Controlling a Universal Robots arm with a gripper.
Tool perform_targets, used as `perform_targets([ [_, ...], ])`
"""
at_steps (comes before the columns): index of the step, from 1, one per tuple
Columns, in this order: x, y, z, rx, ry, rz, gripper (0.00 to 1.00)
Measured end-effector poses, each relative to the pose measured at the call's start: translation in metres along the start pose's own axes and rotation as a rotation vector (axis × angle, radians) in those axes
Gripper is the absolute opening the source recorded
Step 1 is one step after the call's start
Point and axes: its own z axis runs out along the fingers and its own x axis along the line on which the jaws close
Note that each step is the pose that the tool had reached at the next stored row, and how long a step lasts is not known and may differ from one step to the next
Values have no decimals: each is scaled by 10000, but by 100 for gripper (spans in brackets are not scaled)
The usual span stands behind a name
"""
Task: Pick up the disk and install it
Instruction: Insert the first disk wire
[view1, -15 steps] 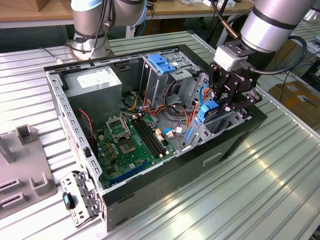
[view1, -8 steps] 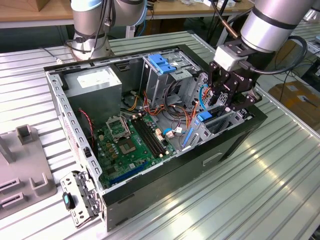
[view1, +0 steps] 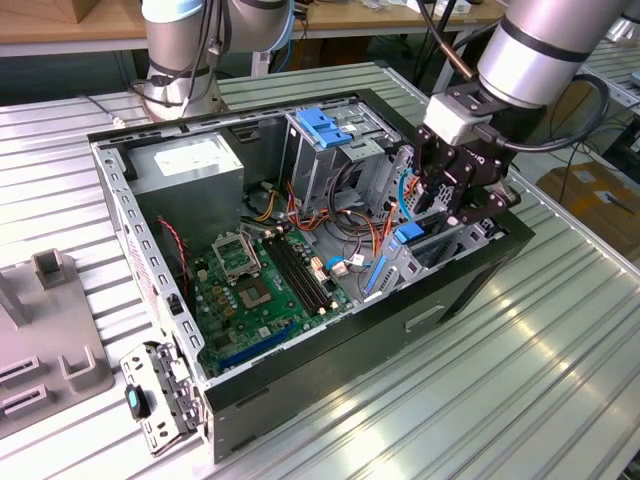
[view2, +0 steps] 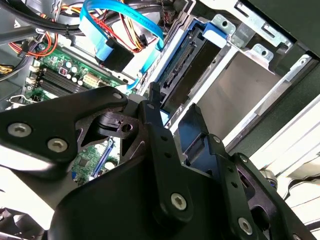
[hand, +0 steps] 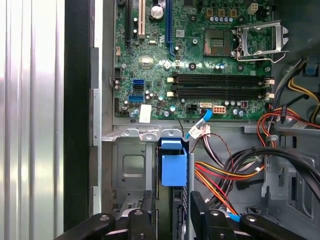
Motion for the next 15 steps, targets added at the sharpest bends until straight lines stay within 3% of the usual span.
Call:
perform_targets([
  [11,0,11,6,0,-1,0,43],
  [15,0,11,-45,0,0,0,43],
])
